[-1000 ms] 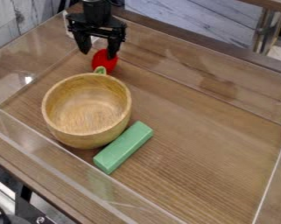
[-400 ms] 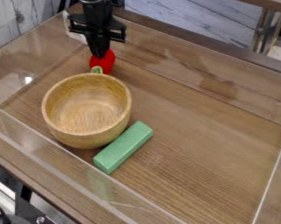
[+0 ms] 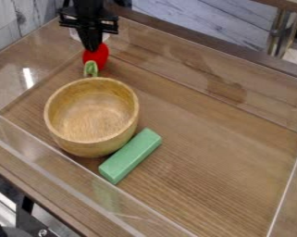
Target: Move the red fruit to the left
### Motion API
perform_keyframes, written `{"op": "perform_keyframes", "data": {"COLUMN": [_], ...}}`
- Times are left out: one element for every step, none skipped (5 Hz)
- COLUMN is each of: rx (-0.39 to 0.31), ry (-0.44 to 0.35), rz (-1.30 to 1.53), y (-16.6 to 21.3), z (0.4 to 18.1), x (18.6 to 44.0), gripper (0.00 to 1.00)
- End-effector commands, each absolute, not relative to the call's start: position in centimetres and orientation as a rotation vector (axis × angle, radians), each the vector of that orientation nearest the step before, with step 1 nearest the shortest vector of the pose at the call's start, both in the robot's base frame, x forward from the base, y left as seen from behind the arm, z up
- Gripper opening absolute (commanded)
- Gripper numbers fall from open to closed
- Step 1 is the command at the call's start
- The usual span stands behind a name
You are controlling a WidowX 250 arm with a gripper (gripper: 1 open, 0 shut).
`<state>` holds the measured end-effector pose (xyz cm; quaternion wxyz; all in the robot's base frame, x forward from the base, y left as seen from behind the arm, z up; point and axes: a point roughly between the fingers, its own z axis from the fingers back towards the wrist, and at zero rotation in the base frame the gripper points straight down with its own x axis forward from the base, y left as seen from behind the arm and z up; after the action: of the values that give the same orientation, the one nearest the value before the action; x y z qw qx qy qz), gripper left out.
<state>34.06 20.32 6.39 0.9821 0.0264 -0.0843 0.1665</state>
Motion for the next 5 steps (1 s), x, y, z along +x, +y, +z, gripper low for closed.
{"op": "perform_keyframes", "data": {"rx": [0.077,0.074,0.068,0.061,0.056], "ry": [-0.243,-0.243,-0.243,-0.244,-0.245], "rz": [0.337,0.328,0.282,0.238,0.218], "y": [21.53,21.54,21.47,21.56,21.74], "z": [8.61,8.1,8.31,8.52,8.1], "x": [34.42,34.11,34.31,34.54,34.63], "gripper": [0.0,0.0,0.0,0.0,0.0]}}
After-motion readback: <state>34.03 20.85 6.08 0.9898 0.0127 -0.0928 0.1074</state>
